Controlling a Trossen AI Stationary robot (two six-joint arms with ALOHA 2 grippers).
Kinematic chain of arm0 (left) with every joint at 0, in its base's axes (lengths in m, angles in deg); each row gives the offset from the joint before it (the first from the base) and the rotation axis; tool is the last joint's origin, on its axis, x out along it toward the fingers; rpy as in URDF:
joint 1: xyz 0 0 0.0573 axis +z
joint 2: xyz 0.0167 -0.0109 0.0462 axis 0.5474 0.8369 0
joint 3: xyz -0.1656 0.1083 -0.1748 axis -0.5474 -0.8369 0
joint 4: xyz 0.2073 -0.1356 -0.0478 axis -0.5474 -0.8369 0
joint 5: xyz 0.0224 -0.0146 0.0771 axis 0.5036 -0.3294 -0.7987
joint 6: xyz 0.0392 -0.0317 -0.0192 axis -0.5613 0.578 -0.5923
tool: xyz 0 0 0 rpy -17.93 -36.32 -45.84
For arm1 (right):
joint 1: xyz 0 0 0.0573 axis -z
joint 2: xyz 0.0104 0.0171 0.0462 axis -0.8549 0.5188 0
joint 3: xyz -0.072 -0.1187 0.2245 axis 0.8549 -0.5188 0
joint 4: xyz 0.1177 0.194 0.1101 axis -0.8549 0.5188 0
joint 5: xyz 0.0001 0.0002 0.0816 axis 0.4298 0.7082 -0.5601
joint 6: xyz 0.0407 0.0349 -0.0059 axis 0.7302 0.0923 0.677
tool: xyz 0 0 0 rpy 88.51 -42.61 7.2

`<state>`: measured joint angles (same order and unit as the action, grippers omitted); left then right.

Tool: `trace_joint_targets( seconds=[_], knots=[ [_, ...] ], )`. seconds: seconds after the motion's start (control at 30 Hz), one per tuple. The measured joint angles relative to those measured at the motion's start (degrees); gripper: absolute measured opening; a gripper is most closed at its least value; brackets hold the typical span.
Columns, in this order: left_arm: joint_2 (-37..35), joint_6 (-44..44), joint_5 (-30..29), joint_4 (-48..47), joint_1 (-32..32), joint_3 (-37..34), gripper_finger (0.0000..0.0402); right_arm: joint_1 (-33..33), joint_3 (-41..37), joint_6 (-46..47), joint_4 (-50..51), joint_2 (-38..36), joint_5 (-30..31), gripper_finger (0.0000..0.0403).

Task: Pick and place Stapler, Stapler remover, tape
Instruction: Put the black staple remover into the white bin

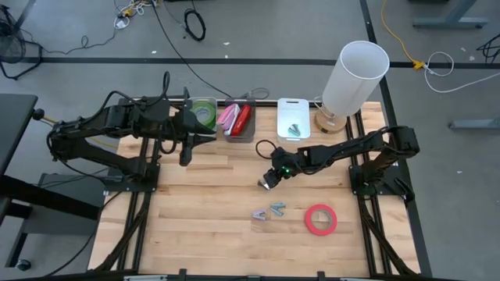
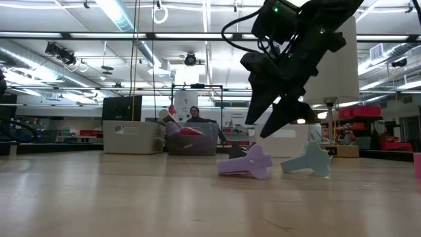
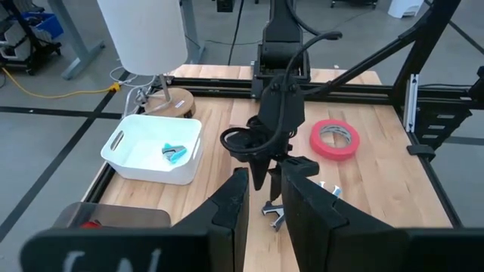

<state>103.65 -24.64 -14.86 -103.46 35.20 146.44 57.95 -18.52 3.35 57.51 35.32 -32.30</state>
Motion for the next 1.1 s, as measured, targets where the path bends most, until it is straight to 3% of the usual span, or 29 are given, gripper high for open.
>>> trace_joint_targets(
  seconds=[0.57,1.1],
  knots=[
    [-0.01,0.0,0.0,-0.01,-0.01,0.0,0.0083,-0.02,0.0,0.0,-2.13,3.77,-2.4,0.0214],
    [-0.01,0.0,-0.02,0.0,-0.01,0.0,0.0083,-0.02,0.0,-0.03,-1.95,3.77,-2.4,0.0119]
  ],
)
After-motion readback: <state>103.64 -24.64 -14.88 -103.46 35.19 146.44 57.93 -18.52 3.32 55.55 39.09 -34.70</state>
